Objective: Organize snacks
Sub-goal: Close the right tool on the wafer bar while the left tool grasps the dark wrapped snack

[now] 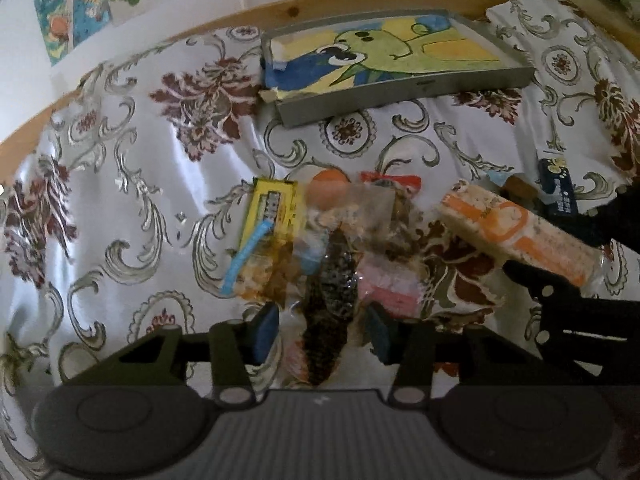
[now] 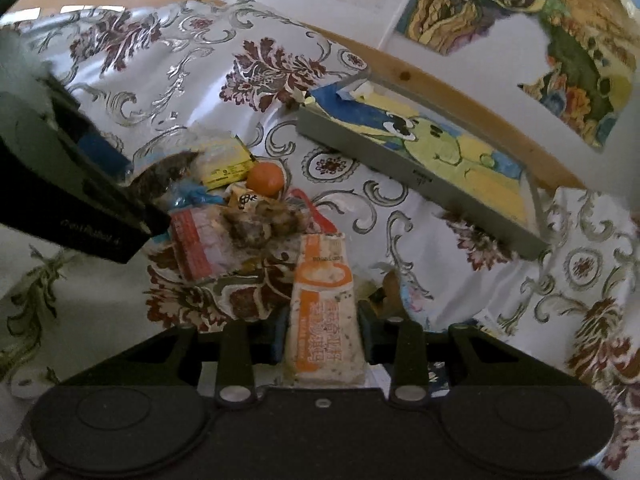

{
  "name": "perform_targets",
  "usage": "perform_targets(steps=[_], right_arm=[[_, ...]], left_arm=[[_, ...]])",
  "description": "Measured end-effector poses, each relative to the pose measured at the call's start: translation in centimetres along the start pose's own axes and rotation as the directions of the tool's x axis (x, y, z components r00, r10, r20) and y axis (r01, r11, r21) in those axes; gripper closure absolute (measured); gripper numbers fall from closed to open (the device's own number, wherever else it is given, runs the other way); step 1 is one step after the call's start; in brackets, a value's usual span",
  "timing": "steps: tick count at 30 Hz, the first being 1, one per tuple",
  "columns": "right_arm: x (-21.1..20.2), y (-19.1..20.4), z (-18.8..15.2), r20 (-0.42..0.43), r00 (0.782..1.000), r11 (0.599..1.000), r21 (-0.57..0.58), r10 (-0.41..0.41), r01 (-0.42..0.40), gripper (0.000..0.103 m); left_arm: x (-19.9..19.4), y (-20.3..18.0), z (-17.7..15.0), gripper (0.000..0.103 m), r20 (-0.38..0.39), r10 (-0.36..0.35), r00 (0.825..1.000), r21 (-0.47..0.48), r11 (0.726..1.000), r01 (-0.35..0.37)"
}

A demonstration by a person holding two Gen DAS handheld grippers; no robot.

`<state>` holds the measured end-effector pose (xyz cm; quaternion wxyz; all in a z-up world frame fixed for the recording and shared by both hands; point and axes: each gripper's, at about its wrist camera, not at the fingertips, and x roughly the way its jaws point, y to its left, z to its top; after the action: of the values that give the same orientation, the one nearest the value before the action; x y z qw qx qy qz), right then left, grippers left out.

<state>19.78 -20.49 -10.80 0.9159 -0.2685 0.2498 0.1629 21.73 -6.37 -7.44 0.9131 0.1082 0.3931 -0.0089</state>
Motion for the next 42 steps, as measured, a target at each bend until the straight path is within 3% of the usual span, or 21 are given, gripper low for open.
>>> perform_targets(steps=[6, 14, 23, 32, 34, 42], right_arm=[[-0.5, 0.3, 0.0, 0.036, 0.999, 0.998, -0.051, -0.04, 0.042, 0.067], [-0.7, 0.0, 0.2, 0.054, 0.998, 0.998, -0.051, -0.045, 0.048, 0.067], [-0.7, 1.1, 0.0, 0.067, 0.993, 0.983, -0.152, -0.094, 0.103, 0.067], [-1.6, 0.2, 0.6, 0.119, 0.986, 0.985, -0.115, -0.116, 0.129, 0.067], [-1.5, 0.3, 0.5, 0.104, 0.988, 0.985, -0.12, -0.11, 0.123, 0.067], [1.7, -0.5, -0.4, -0.085, 0.995, 0.999, -0.006, -0.053, 0.053, 0.065]], left_arm=[[-0.9, -1.0, 0.8, 0.057, 0.025, 0.011, 1.0, 0.041, 0.999, -0.012], [-0.8, -1.0, 1.5, 0.057, 0.037, -0.022, 0.999, 0.015, 1.0, 0.022], [-1.1, -0.5, 2.5, 0.057, 0.055, -0.042, 0.998, -0.027, 0.999, 0.043], [-1.4, -0.4, 3.6, 0.057, 0.068, -0.076, 0.995, -0.063, 0.995, 0.08], [-1.2, -0.5, 3.8, 0.057, 0.063, -0.084, 0.994, -0.068, 0.994, 0.088], [-0.8, -0.6, 3.5, 0.056, 0.046, -0.089, 0.995, -0.074, 0.993, 0.092]])
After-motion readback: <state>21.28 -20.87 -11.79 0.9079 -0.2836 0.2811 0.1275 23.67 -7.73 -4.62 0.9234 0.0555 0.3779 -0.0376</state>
